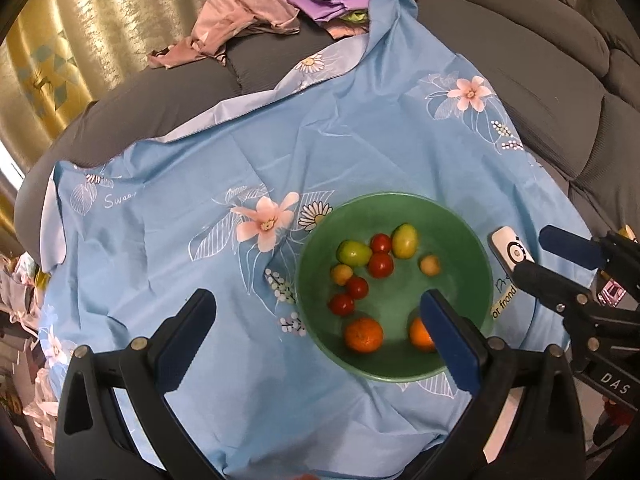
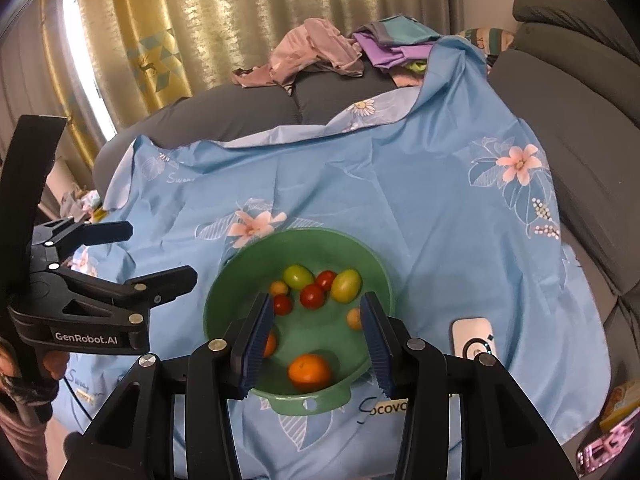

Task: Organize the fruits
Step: 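Open both grippers to drop the tomatoes and lift away from the bowl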

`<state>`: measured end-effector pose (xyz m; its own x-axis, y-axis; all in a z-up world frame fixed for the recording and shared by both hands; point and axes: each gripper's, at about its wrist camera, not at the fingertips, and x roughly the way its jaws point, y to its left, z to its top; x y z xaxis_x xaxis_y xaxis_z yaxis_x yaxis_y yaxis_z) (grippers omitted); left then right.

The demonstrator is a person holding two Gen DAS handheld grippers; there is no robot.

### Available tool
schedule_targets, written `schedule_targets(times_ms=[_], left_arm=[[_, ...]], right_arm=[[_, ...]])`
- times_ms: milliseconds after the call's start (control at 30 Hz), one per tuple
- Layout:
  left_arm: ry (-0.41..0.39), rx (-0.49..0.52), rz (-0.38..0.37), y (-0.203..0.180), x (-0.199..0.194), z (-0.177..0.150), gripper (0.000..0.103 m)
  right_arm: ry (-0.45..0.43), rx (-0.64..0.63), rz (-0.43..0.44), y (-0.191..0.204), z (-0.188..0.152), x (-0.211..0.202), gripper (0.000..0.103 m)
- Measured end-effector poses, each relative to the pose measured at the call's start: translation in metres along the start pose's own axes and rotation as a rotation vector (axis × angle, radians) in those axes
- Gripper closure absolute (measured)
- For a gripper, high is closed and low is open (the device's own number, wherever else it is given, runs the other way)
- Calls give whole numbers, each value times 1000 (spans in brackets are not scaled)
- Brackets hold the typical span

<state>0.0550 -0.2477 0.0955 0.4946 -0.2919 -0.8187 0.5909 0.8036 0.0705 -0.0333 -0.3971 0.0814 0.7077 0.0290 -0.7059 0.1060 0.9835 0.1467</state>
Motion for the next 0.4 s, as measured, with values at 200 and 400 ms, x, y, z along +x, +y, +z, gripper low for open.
schedule_targets(times_ms=[200,400], left_arm=[[-6,25,12,-7,-6,5,1],[-14,48,15,-14,-10,9,1]], right_arm=[[-1,-7,-5,1,2,-3,57],[-2,-10,-12,0,4,-5,57]])
